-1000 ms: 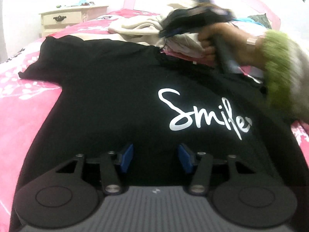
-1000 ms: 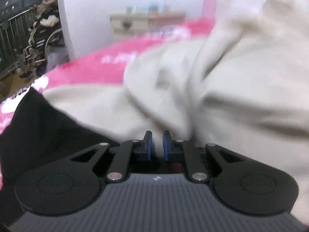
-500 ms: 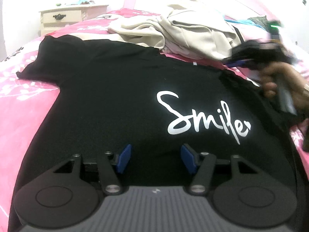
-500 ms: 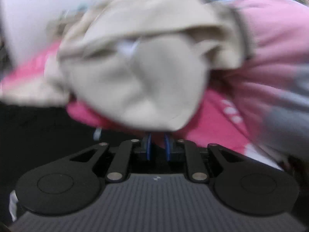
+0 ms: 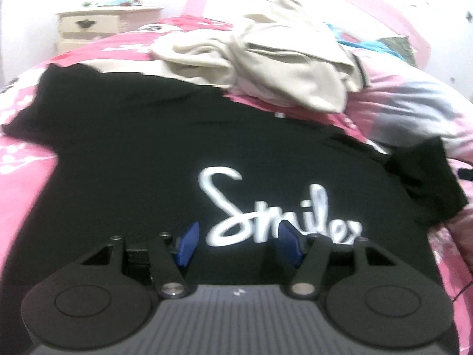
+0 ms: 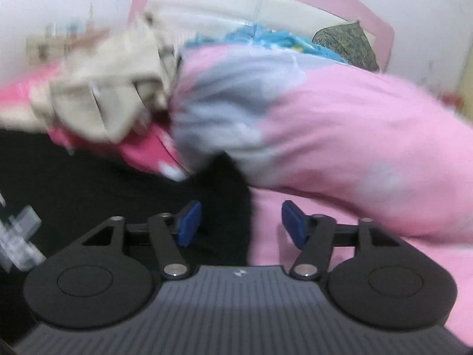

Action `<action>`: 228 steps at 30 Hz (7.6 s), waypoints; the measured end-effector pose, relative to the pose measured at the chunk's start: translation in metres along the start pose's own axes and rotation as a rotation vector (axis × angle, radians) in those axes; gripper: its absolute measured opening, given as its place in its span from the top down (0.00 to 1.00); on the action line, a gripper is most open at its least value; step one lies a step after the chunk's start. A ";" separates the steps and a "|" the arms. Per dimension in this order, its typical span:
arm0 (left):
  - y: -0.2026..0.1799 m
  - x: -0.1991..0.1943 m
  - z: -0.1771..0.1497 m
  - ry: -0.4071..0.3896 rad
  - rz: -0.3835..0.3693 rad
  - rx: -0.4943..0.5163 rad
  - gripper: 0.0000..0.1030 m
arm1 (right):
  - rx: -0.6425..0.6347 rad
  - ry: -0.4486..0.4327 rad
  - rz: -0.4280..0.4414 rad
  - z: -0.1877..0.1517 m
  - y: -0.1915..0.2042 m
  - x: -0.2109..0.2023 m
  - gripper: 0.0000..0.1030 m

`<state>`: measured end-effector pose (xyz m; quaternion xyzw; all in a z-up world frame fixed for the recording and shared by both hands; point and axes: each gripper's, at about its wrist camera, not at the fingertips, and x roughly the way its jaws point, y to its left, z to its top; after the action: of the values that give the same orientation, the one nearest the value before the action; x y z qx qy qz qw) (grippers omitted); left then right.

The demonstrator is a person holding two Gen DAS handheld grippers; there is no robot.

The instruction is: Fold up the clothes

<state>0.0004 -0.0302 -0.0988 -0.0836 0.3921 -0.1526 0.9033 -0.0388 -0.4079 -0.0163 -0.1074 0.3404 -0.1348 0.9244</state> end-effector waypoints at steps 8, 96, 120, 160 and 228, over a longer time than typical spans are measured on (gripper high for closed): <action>-0.067 0.033 0.013 -0.004 -0.237 0.110 0.41 | -0.131 0.049 0.043 0.001 0.001 0.030 0.46; -0.124 0.087 0.083 0.061 -0.400 0.508 0.60 | 0.450 -0.009 0.311 -0.064 0.030 -0.022 0.93; -0.167 0.066 -0.013 0.106 -0.350 1.092 0.94 | 0.323 0.105 0.256 -0.077 0.042 0.015 0.95; -0.083 0.134 0.149 0.078 -0.337 0.271 0.70 | 0.355 0.042 0.375 -0.078 0.050 0.028 0.87; -0.137 0.096 0.114 -0.152 -0.024 0.492 0.51 | 0.322 0.018 0.346 -0.078 0.053 0.030 0.87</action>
<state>0.1175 -0.1880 -0.0502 0.1230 0.2729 -0.2472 0.9216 -0.0589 -0.3764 -0.1073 0.1026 0.3360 -0.0279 0.9358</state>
